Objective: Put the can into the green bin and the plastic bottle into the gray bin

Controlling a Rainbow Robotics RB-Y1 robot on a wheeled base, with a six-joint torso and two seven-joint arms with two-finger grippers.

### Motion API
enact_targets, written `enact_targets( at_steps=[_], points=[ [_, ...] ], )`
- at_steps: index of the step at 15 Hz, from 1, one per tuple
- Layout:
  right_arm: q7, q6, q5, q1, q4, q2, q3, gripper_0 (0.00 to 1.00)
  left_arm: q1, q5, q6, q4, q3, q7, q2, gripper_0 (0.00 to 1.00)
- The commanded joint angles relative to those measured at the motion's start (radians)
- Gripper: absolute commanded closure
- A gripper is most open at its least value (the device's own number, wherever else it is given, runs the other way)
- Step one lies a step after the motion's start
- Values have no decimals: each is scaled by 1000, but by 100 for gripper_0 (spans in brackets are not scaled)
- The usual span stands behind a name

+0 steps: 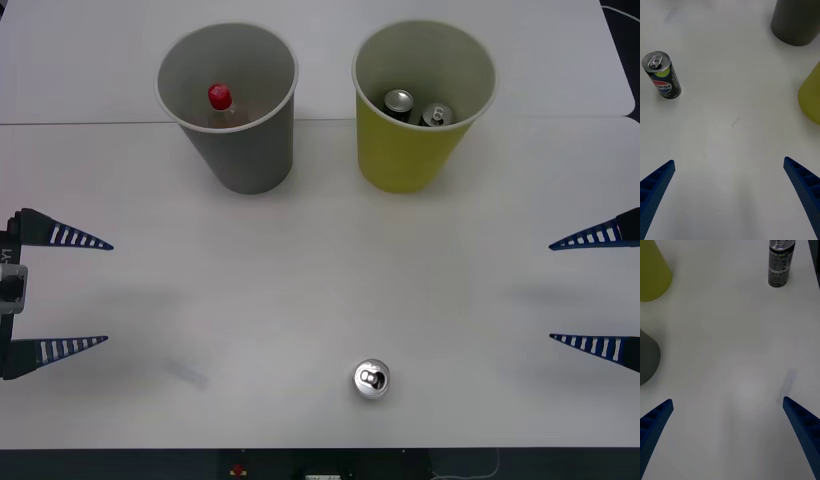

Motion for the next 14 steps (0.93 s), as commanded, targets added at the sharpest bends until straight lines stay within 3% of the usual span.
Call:
enact_targets(
  at_steps=[1, 10, 14],
  points=[
    [0, 0, 0, 0, 0, 0, 0, 0, 0, 0, 0, 0, 0, 0, 0, 0],
    [24, 9, -30, -30, 37, 16, 46, 0, 0, 0, 0, 0, 0, 0, 0, 0],
    [67, -50, -93, -64, 107, 16, 110, 0, 0, 0, 0, 0, 0, 0, 0, 0]
  ],
)
